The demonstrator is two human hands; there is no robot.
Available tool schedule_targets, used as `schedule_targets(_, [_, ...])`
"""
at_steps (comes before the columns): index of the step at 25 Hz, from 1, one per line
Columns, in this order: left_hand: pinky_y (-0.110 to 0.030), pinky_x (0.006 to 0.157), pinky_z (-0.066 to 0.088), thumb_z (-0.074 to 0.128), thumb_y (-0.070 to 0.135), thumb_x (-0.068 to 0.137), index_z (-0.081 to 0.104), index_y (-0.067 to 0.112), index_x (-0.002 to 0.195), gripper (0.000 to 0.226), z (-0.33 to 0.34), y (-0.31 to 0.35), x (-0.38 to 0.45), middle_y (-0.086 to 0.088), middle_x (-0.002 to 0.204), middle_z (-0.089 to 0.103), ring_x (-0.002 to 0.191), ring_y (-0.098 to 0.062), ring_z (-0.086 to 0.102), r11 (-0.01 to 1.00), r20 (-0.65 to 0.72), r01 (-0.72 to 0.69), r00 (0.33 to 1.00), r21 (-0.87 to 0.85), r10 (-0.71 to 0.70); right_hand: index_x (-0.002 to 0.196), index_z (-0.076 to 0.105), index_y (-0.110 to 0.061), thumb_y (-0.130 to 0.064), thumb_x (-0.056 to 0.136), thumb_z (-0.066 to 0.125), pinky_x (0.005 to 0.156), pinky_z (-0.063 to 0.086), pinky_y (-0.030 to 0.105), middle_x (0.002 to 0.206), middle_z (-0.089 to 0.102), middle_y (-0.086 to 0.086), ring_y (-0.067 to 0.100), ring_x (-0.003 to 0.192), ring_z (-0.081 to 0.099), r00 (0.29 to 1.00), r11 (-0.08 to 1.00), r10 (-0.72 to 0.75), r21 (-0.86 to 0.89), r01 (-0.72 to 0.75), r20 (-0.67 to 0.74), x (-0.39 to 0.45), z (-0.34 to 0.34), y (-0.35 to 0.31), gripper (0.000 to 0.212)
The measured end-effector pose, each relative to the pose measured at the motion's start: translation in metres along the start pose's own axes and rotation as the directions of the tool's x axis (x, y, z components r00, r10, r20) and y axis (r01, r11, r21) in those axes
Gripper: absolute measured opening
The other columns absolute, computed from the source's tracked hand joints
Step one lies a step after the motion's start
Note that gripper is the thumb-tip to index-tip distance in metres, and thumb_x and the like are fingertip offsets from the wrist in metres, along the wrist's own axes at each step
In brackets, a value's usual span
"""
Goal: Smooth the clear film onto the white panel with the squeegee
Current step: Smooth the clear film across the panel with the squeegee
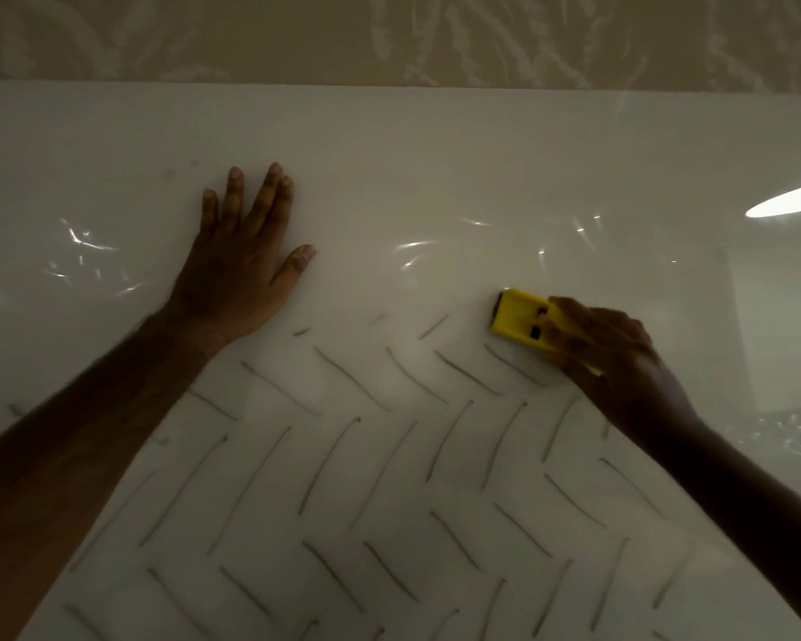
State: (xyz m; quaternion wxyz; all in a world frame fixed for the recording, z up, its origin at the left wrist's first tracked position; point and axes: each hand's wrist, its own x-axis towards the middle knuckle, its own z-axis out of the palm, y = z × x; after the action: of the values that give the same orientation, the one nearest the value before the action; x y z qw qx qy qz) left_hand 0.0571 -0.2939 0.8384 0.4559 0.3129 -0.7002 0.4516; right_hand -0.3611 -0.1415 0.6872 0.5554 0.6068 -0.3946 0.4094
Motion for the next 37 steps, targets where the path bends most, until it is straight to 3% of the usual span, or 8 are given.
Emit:
schedule_targets(4, [-0.063,0.131,0.003,0.022,0.060,0.107,0.011,0.011,0.173,0.083,0.000,0.000,-0.003,-0.008,0.182,0.007,0.165,-0.048,0.006,1.000,0.005,0.004,1.000,0.001,-0.004,0.134,0.071,-0.018,-0.038,0.104,0.058,0.105,0.045,0.047,0.154,0.058,0.006,0.042,0.118,0.062,0.995,0.996,0.092,0.017,-0.091,-0.045,0.055,0.013,-0.001,0.038])
schedule_targets(9, [-0.060,0.132,0.004,0.021,0.059,0.106,0.011,0.012,0.173,0.082,-0.005,-0.005,-0.005,-0.006,0.182,0.007,0.165,-0.045,0.006,0.999,0.026,-0.007,1.000,-0.040,0.008,0.131,0.074,-0.020,-0.036,0.108,0.058,0.103,0.049,0.046,0.149,0.062,0.008,0.038,0.117,0.065,0.989,0.988,-0.119,0.092,0.126,-0.084,0.062,0.041,-0.066,0.032])
schedule_targets(14, [-0.065,0.130,0.007,0.026,0.056,0.106,0.014,0.010,0.172,0.082,-0.010,-0.034,-0.020,-0.008,0.181,0.010,0.164,-0.049,0.011,0.999,0.006,0.030,1.000,-0.039,-0.030,0.138,0.069,-0.015,-0.025,0.106,0.064,0.102,0.048,0.051,0.153,0.058,0.013,0.041,0.122,0.064,0.968,0.968,-0.249,0.014,0.249,0.017,0.035,0.012,-0.030,0.033])
schedule_targets(19, [-0.065,0.130,0.006,0.023,0.053,0.107,0.013,0.008,0.172,0.079,-0.010,-0.041,-0.027,-0.010,0.181,0.010,0.163,-0.050,0.010,0.998,-0.006,0.046,0.999,-0.033,-0.047,0.136,0.070,-0.016,-0.031,0.104,0.063,0.102,0.047,0.049,0.151,0.060,0.012,0.043,0.118,0.063,0.990,0.992,-0.129,-0.020,0.128,-0.059,0.092,0.026,-0.030,0.035])
schedule_targets(25, [-0.061,0.132,0.007,0.021,0.050,0.109,0.017,0.006,0.171,0.076,-0.015,-0.053,-0.036,-0.012,0.180,0.013,0.165,-0.044,0.012,0.998,-0.023,0.023,0.999,-0.060,-0.024,0.138,0.068,-0.018,-0.029,0.106,0.068,0.099,0.049,0.048,0.149,0.062,0.009,0.039,0.115,0.068,0.947,0.946,-0.316,0.058,0.319,-0.063,0.075,0.048,-0.085,0.034])
schedule_targets(29, [-0.062,0.131,0.009,0.022,0.049,0.110,0.018,0.005,0.171,0.076,-0.021,-0.082,-0.053,-0.013,0.180,0.015,0.165,-0.044,0.014,0.999,-0.030,0.034,0.999,-0.042,-0.036,0.140,0.067,-0.019,-0.034,0.109,0.061,0.097,0.049,0.051,0.151,0.060,0.007,0.040,0.117,0.068,0.957,0.957,-0.290,0.031,0.290,-0.001,0.060,0.029,-0.059,0.035])
schedule_targets(33, [-0.062,0.132,0.009,0.023,0.048,0.110,0.019,0.004,0.170,0.075,-0.019,-0.087,-0.058,-0.014,0.179,0.016,0.165,-0.044,0.014,0.999,-0.044,0.030,0.999,-0.021,-0.031,0.139,0.066,-0.022,-0.042,0.110,0.051,0.097,0.047,0.051,0.154,0.058,0.007,0.043,0.114,0.064,0.981,0.983,-0.177,0.033,0.180,-0.073,0.107,0.048,-0.075,0.038])
schedule_targets(37, [-0.060,0.133,0.010,0.022,0.047,0.112,0.018,0.004,0.171,0.073,-0.017,-0.089,-0.059,-0.013,0.180,0.016,0.165,-0.041,0.014,0.999,-0.063,0.011,0.998,-0.030,-0.013,0.136,0.068,-0.022,-0.031,0.105,0.065,0.095,0.052,0.051,0.149,0.062,0.010,0.040,0.112,0.068,0.959,0.961,-0.266,0.054,0.272,-0.093,0.121,0.076,-0.133,0.033])
